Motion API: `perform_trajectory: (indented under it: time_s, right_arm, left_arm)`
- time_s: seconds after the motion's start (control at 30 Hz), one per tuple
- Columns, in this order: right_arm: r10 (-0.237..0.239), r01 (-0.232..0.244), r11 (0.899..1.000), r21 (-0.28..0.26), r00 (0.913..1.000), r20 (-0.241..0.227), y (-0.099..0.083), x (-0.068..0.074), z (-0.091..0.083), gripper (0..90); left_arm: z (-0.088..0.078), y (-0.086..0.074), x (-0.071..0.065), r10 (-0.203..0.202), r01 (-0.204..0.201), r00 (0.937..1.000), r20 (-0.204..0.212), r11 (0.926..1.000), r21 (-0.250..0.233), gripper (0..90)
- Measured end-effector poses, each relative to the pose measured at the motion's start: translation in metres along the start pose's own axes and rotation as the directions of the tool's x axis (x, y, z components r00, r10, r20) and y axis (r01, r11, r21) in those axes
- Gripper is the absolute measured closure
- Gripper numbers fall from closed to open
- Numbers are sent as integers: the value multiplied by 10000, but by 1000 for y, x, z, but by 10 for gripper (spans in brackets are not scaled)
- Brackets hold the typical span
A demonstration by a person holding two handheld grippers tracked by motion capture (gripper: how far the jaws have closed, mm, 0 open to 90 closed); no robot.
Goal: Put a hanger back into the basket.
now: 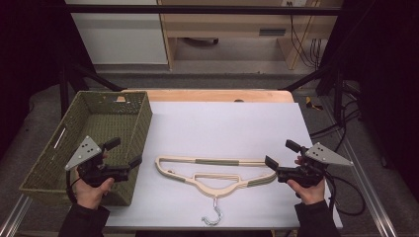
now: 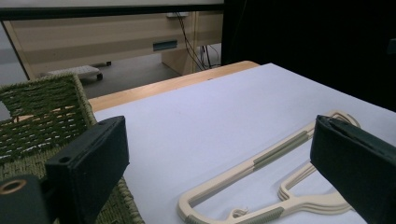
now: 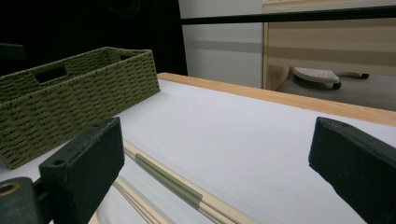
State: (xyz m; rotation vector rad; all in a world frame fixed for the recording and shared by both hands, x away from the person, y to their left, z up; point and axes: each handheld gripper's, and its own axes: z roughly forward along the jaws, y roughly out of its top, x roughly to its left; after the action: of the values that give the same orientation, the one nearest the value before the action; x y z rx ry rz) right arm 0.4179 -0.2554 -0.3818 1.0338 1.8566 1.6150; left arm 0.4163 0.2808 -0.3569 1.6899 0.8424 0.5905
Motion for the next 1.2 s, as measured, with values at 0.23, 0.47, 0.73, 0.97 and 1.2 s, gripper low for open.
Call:
perform_trajectory:
  time_s: [0.23, 0.47, 0.73, 0.97, 1.2]
  right_arm:
    - [-206, 206, 9996, 205, 9998, 15, 5, 8, 3, 54]
    - [-540, 554, 9955, 773, 9983, -199, 13, 30, 26, 81]
    - [-1052, 1165, 9804, 1587, 9914, -780, 12, 58, 52, 89]
    - [-1332, 1726, 9517, 2541, 9773, -1649, 4, 92, 78, 121]
    - [-1453, 2158, 9126, 3471, 9651, -2181, -12, 113, 101, 212]
  left_arm:
    - [0, -2, 2, -31, 31, 10000, -21, 9999, 144, 42]
    - [-1, -2, 4, 40, -35, 9999, -156, 9996, 274, 39]
    - [0, -3, 5, 84, -76, 9998, -183, 9992, 405, 37]
    - [-2, -3, 7, 126, -116, 9996, -241, 9990, 441, 37]
    - [-2, -3, 7, 203, -189, 9994, -286, 9986, 490, 37]
